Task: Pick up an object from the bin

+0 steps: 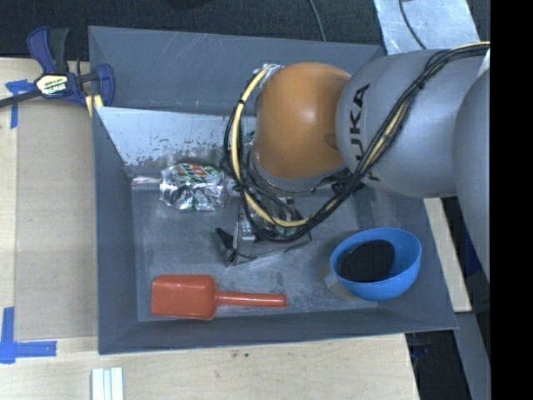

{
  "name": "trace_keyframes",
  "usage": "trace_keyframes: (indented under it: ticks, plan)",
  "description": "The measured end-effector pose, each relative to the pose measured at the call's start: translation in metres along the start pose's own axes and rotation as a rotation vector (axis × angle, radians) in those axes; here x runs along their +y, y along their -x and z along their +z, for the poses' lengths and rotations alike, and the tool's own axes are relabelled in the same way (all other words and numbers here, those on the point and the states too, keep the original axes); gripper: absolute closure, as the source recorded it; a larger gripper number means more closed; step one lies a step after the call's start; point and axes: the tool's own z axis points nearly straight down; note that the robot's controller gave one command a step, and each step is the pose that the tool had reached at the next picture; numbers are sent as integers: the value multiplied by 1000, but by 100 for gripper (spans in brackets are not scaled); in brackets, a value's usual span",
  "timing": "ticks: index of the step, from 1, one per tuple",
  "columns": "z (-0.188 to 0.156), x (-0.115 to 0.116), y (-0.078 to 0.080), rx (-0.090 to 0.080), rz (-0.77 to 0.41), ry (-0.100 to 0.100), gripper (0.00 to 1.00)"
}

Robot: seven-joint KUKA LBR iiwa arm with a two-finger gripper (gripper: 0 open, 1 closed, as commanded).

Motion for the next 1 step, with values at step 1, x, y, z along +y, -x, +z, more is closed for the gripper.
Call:
trace_keyframes:
  ticks: [1]
  plan:
    - [-4,0,2,-8,3,1,0]
